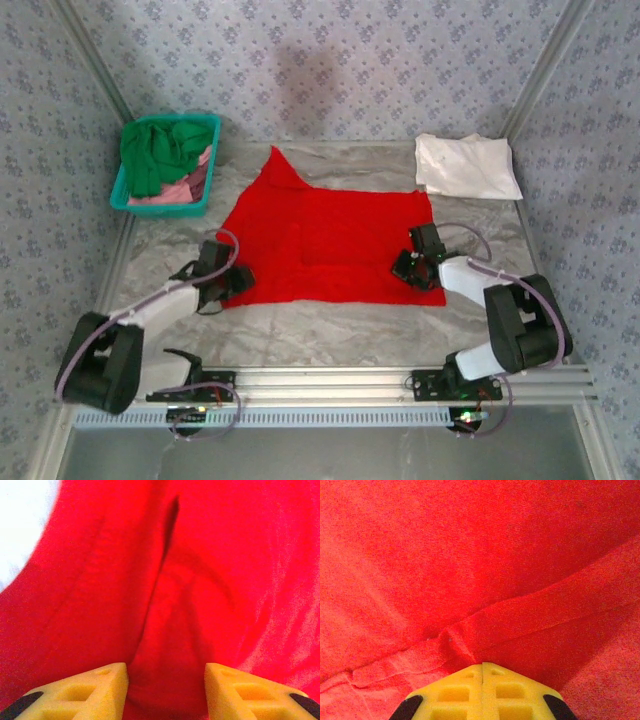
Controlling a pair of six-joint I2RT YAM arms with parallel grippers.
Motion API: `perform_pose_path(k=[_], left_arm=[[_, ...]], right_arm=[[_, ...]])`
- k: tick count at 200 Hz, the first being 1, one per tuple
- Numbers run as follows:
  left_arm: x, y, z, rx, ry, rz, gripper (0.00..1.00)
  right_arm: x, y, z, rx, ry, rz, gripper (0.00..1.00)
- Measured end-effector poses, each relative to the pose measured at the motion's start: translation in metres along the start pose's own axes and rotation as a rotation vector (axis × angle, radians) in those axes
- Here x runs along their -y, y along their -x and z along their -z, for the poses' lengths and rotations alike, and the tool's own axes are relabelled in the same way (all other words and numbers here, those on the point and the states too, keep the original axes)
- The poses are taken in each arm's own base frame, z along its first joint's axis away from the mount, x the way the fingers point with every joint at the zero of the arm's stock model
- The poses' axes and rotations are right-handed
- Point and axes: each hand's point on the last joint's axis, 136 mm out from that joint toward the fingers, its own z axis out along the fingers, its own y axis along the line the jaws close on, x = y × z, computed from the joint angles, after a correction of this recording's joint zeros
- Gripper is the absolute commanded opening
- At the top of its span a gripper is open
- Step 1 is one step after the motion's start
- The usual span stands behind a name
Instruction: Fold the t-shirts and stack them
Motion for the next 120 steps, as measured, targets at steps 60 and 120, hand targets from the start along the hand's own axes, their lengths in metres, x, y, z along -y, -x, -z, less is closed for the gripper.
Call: perform_pose_path(k=[60,120], left_arm=[[-0.002,0.026,0.043,0.043,0.079,-0.009,0.50],[0.137,0.219,0.059,0.252,-0.061,-0.220,0.56]], right_arm=[[-0.006,0.007,0.005,-0.036,-0.054,0.001,0.02],[-0.076,0.084,0.052,0.120,0.067,0.090,0.18]])
